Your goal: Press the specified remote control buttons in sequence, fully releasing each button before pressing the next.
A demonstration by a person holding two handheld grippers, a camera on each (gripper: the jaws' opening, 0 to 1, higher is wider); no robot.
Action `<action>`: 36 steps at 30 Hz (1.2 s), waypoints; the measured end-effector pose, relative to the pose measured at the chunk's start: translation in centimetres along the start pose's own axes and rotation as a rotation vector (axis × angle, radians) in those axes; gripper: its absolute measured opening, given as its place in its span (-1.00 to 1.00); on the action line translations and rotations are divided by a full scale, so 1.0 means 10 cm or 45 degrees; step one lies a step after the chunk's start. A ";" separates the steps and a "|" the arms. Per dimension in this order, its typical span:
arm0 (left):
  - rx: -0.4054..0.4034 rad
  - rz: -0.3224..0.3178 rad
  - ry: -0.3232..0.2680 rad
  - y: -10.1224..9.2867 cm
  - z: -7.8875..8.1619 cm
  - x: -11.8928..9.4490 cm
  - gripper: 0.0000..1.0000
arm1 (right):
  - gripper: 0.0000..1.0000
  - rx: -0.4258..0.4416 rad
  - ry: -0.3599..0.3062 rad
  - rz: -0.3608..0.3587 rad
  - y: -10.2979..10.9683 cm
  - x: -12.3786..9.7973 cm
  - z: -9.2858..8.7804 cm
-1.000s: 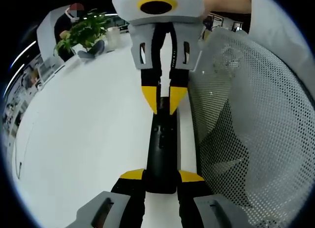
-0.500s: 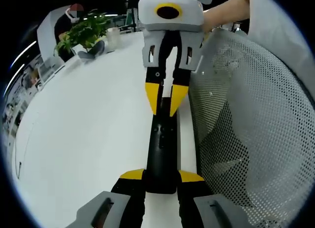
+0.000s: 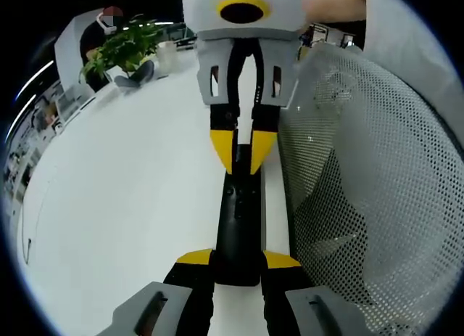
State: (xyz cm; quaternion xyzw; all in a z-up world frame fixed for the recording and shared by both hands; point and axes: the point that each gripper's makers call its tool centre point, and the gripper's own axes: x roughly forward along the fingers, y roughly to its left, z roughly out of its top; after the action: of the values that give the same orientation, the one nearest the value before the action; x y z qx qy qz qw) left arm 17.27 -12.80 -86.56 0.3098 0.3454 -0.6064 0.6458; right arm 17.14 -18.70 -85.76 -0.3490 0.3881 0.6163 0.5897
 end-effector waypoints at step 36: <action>-0.020 0.016 -0.042 -0.01 0.01 -0.01 -0.53 | -0.96 0.110 -0.035 -0.056 -0.01 0.03 0.07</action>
State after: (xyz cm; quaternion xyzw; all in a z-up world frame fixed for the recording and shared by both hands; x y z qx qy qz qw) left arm 17.18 -12.84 -86.46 0.2970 0.3375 -0.6045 0.6576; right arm 17.24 -17.89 -85.68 -0.3233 0.3985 0.5907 0.6227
